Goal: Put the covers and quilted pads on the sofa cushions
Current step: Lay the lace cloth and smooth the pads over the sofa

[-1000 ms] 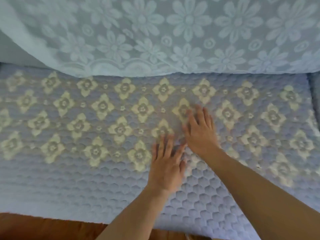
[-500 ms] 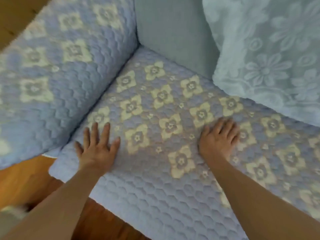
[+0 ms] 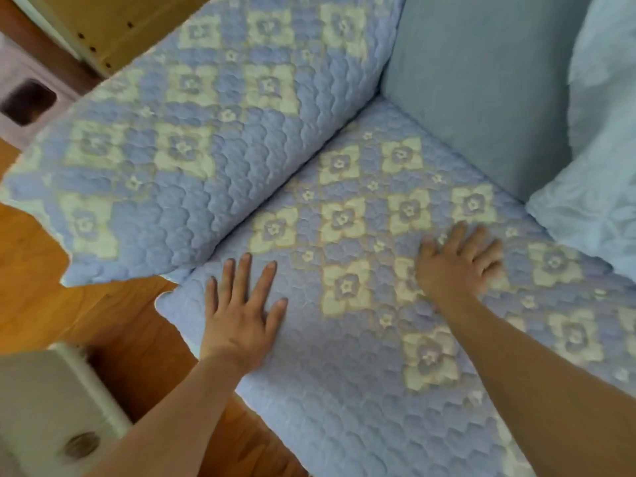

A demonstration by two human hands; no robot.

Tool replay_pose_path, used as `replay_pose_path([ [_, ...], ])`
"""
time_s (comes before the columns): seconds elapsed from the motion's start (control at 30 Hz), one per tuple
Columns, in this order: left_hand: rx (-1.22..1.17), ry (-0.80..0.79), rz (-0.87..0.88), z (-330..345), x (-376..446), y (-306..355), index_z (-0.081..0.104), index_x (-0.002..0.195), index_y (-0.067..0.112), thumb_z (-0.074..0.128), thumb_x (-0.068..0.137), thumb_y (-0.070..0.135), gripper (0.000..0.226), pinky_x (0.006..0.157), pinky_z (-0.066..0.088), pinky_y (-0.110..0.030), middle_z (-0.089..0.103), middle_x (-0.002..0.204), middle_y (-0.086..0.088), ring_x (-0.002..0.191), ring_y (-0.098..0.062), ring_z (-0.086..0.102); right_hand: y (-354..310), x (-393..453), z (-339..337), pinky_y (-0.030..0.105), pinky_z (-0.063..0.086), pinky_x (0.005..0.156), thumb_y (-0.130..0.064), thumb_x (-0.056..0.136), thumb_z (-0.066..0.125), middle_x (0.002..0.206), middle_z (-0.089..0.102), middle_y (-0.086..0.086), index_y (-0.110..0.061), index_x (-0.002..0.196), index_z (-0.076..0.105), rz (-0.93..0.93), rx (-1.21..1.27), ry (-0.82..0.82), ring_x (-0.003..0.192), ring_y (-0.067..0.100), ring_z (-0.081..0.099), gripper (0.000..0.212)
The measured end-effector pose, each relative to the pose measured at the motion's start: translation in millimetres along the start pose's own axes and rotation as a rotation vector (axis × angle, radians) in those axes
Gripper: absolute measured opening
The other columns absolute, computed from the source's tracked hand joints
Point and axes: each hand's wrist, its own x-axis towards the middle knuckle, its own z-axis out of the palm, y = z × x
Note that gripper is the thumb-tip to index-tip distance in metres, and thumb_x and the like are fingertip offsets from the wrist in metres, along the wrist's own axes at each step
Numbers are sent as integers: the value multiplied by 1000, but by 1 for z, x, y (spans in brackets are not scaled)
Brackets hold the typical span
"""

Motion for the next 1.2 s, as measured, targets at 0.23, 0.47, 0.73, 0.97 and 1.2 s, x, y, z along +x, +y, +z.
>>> replay_pose_path([
  [0.23,-249,-162,-367,0,-3,3,-15,153,50,10,96,70,65,119,-2,-64,-32,161,11,147,-27,-34,-153,-94,38,49,-13,122,-53,103,21,168,-7,-10,-36,158,14,-1107,-232,-298,152,27,-19,59],
  [0.47,-201,-274,-316,-120,-13,-11,37,152,21,44,103,34,51,106,43,-43,51,145,-8,127,-30,54,-88,-92,-34,40,20,123,-39,98,53,166,16,10,-20,156,32,-852,-20,-572,153,28,14,64],
  [0.73,170,-173,401,-64,25,-27,-14,157,39,10,102,58,63,124,9,-47,-22,166,-4,153,-27,-16,-37,1,-53,46,2,125,-46,102,38,168,-4,10,-26,160,9,-241,46,-106,154,33,-3,68],
  [0.97,219,-219,528,-38,49,-85,-35,148,35,-4,93,67,71,123,-2,-42,-42,157,4,149,-18,-31,-134,-111,49,55,-10,121,-54,103,12,164,-22,15,-20,159,-12,-318,-17,-36,149,41,-23,69],
  [1.2,-652,-347,-407,-48,-4,-118,22,156,28,54,99,25,65,107,44,-46,28,156,-14,133,-33,40,-80,-225,46,54,21,121,-27,96,51,167,8,5,-22,158,25,-701,-59,-245,155,30,-2,67],
])
